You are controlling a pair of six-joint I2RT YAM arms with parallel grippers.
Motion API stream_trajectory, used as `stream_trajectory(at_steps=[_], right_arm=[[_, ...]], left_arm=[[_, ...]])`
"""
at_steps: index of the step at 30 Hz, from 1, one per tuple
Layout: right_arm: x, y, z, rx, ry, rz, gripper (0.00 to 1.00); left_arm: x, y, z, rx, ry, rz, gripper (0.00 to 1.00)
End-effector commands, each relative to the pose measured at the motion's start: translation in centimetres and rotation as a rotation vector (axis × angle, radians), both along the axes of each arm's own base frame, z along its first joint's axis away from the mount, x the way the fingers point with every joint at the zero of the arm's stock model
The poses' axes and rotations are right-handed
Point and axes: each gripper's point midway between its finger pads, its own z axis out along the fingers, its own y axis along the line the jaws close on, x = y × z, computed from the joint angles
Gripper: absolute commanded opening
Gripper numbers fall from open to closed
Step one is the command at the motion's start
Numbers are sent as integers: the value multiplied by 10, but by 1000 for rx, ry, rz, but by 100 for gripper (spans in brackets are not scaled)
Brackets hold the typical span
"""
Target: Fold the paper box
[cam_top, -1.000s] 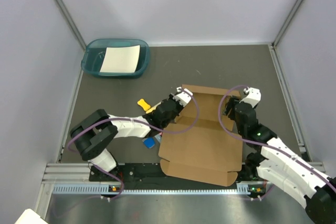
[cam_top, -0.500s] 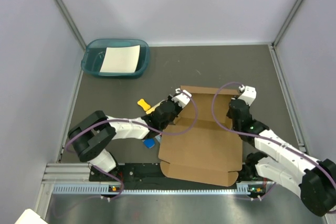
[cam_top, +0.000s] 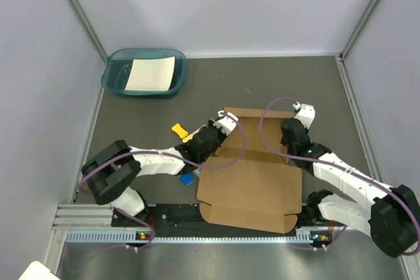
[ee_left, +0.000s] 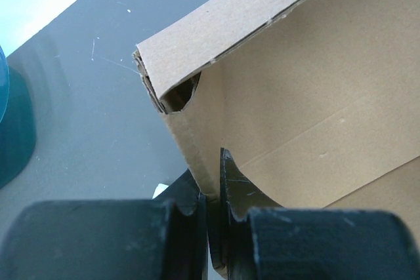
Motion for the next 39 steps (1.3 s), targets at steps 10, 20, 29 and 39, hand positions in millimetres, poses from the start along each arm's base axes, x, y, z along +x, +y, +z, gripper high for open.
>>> stream_trajectory(at_steps=[10, 20, 29, 39], right_arm=[[-8, 7, -22, -8, 143, 11, 0], [-5, 21, 1, -49, 214, -7, 8], [-9, 31, 15, 34, 194, 28, 33], [-27, 32, -15, 26, 298, 68, 36]], left_arm=[[-15, -10, 8, 17, -15, -70, 0], [-10, -6, 5, 64, 1, -27, 0], [-8, -2, 0, 111, -3, -6, 0], [-8, -3, -1, 120, 0, -5, 0]])
